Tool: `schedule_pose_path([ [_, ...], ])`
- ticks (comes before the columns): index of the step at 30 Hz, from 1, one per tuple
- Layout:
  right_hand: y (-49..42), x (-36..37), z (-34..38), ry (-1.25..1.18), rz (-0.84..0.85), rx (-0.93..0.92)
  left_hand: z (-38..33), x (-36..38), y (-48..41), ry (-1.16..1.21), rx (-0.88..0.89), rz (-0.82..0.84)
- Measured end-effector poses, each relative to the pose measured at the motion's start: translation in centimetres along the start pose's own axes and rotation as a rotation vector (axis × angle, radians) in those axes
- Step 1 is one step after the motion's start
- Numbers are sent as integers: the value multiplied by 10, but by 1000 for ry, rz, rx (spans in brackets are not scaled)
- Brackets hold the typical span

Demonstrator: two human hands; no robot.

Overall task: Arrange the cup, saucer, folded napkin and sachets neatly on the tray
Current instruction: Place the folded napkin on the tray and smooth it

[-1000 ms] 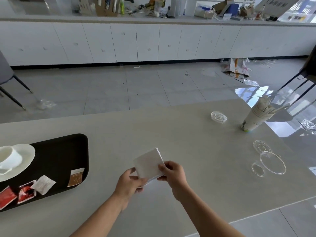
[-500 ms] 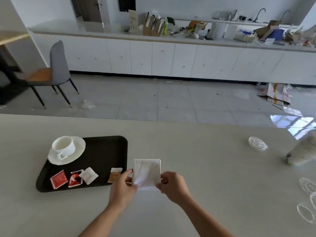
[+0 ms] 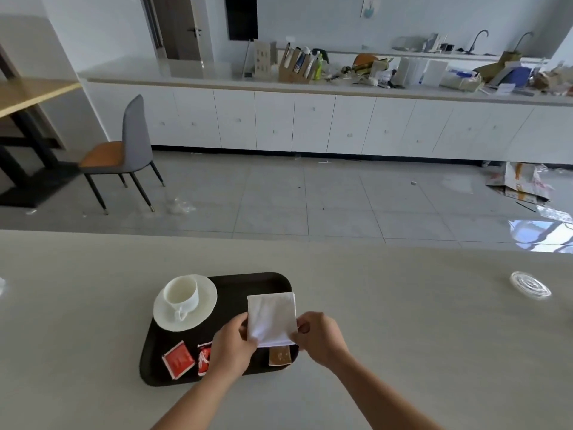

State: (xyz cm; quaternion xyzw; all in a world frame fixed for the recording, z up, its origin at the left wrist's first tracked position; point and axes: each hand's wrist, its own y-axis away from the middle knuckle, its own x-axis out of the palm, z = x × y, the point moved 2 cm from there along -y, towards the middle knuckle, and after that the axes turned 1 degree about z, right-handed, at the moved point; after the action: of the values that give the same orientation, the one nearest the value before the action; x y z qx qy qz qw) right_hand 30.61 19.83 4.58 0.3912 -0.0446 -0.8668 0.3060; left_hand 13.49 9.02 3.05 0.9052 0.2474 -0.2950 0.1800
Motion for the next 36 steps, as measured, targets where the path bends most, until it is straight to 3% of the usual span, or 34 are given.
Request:
schedule_pose_path([
  [10,-59,29,32,31,17,63,26,-19,-65,-86,-18,46],
  [20,-106,39,16,81,-5,128,31,8,-109,-191,-43,48],
  [25,-115,44,16,203,-90,65,30,11,-111,-191,-26,21],
  [31,-120,41,16,255,-50,75,35,15,-104,-202,-13,7],
  [36,-115,40,10,364,-41,-54,40,15,-98,-345,156,19],
])
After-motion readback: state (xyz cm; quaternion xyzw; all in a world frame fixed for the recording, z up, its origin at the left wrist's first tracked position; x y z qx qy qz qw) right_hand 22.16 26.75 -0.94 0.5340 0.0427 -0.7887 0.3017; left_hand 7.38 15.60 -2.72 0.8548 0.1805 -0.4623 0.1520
